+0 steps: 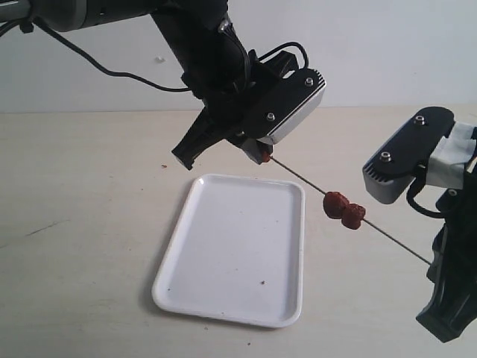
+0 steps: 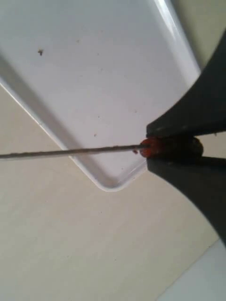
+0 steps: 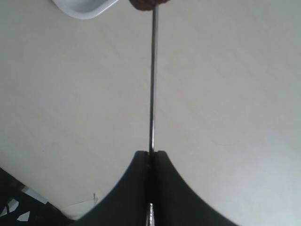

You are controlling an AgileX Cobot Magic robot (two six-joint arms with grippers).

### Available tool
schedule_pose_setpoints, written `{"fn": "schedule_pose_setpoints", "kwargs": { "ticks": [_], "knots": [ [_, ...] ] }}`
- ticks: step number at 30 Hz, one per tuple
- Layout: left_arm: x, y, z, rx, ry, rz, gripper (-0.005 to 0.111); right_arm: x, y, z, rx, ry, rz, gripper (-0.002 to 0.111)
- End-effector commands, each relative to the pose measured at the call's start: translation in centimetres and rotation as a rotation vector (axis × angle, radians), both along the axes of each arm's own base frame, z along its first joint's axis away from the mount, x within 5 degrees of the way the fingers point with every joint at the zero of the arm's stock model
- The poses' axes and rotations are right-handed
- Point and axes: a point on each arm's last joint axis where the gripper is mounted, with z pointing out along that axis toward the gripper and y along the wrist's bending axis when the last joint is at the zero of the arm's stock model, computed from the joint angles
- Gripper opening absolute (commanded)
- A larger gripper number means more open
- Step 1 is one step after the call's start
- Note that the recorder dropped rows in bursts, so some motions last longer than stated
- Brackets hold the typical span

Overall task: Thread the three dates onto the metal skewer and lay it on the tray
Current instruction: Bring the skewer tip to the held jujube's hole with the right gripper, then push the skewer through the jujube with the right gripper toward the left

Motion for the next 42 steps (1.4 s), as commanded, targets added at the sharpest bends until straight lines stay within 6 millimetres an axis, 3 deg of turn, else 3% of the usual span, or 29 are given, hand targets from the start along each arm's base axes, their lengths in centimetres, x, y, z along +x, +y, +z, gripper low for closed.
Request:
{"fn": "schedule_pose_setpoints", "kwargs": {
  "ticks": [1,9,24,42],
  "knots": [
    [-0.1,0.1,0.7,-0.014,-0.005,0.004,0.012,0.1,0.2,0.2,0.015,-0.016,0.015,0.0],
    [-0.2,0.1,0.7,-0.015,-0.003,0.004,0.012,1.0,0.7,-0.9,-0.009,0.024,0.018,0.0],
    [0.0,0.3,0.5,0.011,-0.019,-0.004,0.012,0.2,0.2,-0.1,0.0,0.006,-0.002,0.0],
    [0.0,0.3,0.6,0.006,-0.013,-0.004,0.012,1.7,1.2,-1.2,0.023,-0.016,0.004,0.0]
  ]
}}
